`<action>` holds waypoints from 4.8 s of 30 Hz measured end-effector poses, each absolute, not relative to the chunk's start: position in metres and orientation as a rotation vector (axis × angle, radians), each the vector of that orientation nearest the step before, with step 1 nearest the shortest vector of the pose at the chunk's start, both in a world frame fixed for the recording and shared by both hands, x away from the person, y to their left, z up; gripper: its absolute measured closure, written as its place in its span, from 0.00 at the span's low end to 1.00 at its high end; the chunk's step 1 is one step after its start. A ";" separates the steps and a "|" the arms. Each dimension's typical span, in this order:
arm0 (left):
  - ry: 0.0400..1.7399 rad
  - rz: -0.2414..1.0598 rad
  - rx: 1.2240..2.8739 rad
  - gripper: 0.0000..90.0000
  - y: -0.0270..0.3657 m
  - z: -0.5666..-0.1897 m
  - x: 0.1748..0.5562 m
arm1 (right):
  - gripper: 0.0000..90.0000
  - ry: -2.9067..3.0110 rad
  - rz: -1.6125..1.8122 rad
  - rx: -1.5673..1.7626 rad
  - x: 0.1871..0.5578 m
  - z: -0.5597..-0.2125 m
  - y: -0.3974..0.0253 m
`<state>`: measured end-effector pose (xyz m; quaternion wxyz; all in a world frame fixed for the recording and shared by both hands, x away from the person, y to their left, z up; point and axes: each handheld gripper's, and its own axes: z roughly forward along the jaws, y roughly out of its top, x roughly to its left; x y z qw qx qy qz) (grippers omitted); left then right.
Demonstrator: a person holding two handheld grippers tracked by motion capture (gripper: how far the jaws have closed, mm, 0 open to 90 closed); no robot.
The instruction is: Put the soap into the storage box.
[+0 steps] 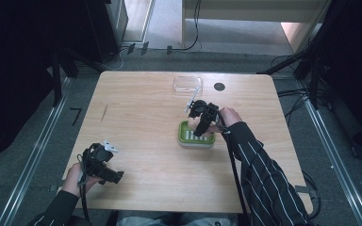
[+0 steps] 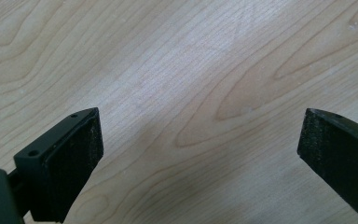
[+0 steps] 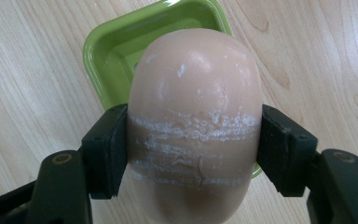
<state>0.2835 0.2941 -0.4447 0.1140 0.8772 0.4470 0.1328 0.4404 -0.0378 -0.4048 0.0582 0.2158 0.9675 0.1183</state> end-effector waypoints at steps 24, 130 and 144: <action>1.308 0.395 2.573 0.01 0.293 -0.445 0.284 | 0.37 2.958 0.354 0.554 0.443 -0.418 -0.032; 1.304 0.390 2.574 0.01 0.293 -0.445 0.285 | 0.20 2.926 0.379 0.622 0.450 -0.429 -0.033; 1.302 0.384 2.573 0.01 0.292 -0.445 0.286 | 0.11 2.916 0.406 0.753 0.444 -0.417 -0.050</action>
